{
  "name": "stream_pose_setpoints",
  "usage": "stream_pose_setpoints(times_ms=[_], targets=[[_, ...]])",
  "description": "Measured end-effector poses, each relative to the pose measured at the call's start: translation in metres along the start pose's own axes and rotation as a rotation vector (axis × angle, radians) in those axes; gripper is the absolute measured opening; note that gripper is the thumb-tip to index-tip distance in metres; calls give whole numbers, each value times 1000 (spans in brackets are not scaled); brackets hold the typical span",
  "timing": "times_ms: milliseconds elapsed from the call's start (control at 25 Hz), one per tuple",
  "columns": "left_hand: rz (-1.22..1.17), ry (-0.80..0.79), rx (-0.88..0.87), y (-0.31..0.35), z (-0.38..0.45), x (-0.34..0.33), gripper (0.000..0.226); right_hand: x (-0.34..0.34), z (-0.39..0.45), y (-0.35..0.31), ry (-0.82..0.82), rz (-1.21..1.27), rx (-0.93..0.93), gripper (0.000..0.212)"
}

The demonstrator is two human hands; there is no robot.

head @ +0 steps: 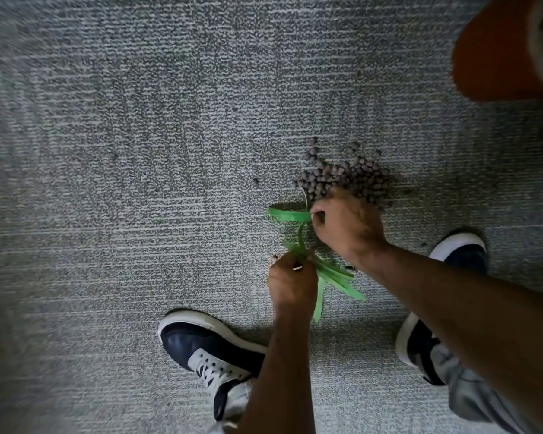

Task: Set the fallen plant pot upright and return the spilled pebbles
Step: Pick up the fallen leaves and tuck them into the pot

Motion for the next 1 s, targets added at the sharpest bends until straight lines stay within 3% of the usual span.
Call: stream_pose_setpoints(times_ms=[120, 240, 360, 560, 800, 1000], targets=[[-54, 17, 5, -1, -2, 4, 16, 15, 2, -9, -1, -155, 319, 7], [-119, 35, 5, -1, -7, 9, 14, 12, 5, -14, -282, -395, 638, 28], [-160, 53, -14, 0, -11, 15, 11, 9, 10, -16, -430, -503, 635, 57], [-216, 76, -12, -14, -12, 23, 13, 6, 5, -33, -420, -680, 801, 33], [-357, -25, 78, -34, -19, 9, 29, -6, -21, -21, -445, -557, 695, 31], [-662, -167, 161, -29, -42, -1, 4, 0, -48, 6, -406, -394, 629, 40]])
Point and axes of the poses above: each hand's wrist, its own z-axis towards the middle knuckle, its own x-axis out of the back of the hand, y = z × x, the point moved 3 cm from there along z, towards the middle knuckle, and after that the axes turned 4 degrees about -z, right-handed, at the moved point
